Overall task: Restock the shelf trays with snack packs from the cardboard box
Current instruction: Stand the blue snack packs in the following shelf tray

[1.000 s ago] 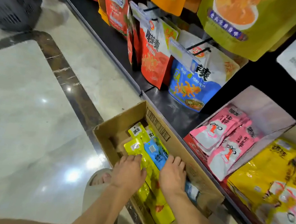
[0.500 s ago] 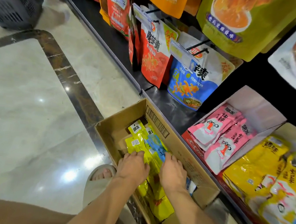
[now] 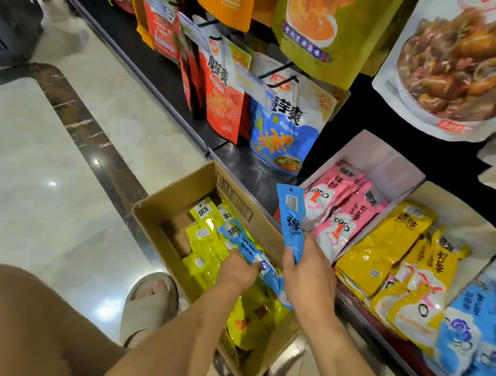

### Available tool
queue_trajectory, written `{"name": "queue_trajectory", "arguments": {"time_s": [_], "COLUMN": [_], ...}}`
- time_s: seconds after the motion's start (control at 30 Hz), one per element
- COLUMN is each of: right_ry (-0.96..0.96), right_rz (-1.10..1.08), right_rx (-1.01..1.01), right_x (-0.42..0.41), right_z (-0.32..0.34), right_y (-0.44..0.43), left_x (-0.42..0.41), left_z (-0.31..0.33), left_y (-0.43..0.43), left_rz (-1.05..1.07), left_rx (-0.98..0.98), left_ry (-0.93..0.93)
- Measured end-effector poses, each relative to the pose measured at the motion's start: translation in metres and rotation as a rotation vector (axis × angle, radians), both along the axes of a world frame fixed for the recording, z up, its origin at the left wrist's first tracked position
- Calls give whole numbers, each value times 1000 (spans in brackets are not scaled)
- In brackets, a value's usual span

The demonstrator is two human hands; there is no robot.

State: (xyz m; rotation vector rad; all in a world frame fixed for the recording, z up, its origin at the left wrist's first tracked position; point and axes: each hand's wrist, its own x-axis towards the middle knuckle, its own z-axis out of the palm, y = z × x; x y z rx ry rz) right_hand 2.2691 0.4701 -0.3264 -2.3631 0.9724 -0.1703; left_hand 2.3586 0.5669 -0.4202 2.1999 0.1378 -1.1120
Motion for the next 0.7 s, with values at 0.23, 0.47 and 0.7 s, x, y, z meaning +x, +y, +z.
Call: {"name": "queue_trajectory", "arguments": {"time_s": [0.23,0.47,0.7], "right_ry": [-108,-94,-96], "right_rz": [-132,-180,-212], "right_rx": [137,209,264], "right_x": [-15,-11,-13], "right_z": [6,3,-1], "right_y": [-11,-19,-24], "left_x": [6,9,5], "left_z": [-52,-76,-56], "left_y": [-26,-41,-46], "left_rz": [217,317,377], "left_rx": [43,75,29], "left_ry": [-29,-109,-70]}}
